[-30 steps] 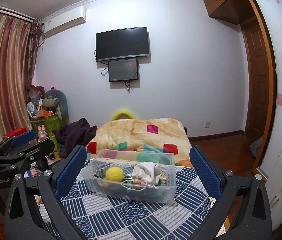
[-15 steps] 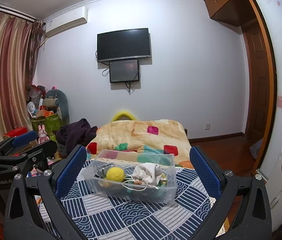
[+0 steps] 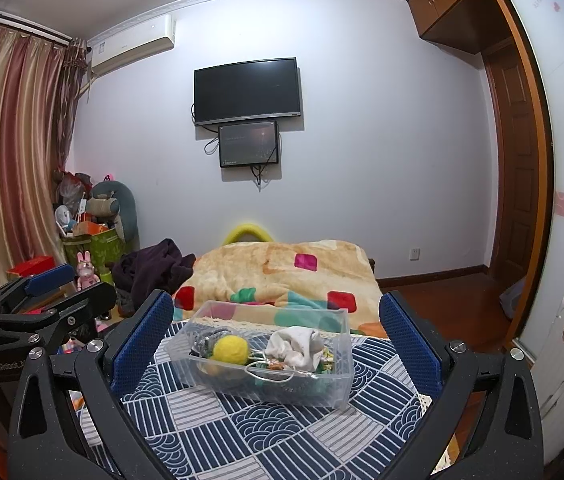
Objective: Organize soft objects
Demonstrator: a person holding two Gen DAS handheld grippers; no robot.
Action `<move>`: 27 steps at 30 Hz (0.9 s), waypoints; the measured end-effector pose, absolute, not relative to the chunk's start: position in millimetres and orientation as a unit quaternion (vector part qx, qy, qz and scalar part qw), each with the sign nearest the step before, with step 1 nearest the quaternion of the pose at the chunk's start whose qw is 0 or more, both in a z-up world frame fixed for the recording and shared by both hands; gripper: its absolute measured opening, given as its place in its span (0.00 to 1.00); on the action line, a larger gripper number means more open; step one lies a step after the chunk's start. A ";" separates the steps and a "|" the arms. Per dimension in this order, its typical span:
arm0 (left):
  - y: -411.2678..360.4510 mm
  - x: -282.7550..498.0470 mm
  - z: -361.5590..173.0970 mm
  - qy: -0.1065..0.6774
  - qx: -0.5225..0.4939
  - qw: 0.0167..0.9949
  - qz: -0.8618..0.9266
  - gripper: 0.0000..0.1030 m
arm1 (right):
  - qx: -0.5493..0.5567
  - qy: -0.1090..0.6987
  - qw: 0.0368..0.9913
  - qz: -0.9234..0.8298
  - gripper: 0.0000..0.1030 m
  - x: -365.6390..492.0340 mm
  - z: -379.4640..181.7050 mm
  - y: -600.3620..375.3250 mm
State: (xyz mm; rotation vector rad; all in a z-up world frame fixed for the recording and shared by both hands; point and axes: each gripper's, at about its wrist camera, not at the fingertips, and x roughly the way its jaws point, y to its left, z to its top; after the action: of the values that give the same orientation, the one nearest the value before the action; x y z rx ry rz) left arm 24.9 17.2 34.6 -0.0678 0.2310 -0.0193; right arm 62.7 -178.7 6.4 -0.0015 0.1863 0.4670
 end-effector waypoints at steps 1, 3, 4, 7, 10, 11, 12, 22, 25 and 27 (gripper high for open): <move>17.1 25.0 34.7 0.115 -0.033 0.993 -0.010 1.00 | -0.001 0.092 0.969 0.231 1.00 62.6 6.6 -178.7; 17.4 24.8 34.8 0.115 -0.033 0.993 -0.011 1.00 | -0.001 0.092 0.969 0.231 1.00 62.1 7.4 -178.7; 17.6 24.7 34.9 0.115 -0.033 0.993 -0.011 1.00 | -0.001 0.091 0.969 0.231 1.00 61.9 7.6 -178.9; 17.5 25.0 34.8 0.116 -0.034 0.993 -0.010 1.00 | -0.001 0.091 0.969 0.230 1.00 62.1 7.0 -178.7; 17.9 25.6 34.8 0.117 -0.035 0.992 -0.011 1.00 | 0.000 0.091 0.969 0.231 1.00 62.0 8.8 -178.8; 17.1 25.7 35.2 0.117 -0.035 0.992 -0.010 1.00 | 0.000 0.091 0.969 0.231 1.00 61.9 8.2 -178.6; 17.2 25.8 35.3 0.117 -0.035 0.992 -0.011 1.00 | 0.000 0.091 0.969 0.230 1.00 61.9 9.0 -178.8; 17.2 26.9 34.0 0.121 -0.037 0.992 -0.012 1.00 | 0.002 0.089 0.969 0.231 1.00 60.4 13.3 -179.5; 18.4 27.5 33.3 0.124 -0.043 0.991 -0.017 1.00 | 0.002 0.090 0.969 0.230 1.00 60.1 13.3 -179.3; 19.5 28.4 33.0 0.125 -0.044 0.991 -0.017 1.00 | 0.002 0.090 0.969 0.230 1.00 60.2 12.5 -179.9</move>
State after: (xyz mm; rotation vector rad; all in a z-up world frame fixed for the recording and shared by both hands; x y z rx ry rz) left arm 28.4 19.5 33.0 -0.0888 0.2503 -0.0350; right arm 60.2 -179.9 12.5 0.0031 0.1814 0.4648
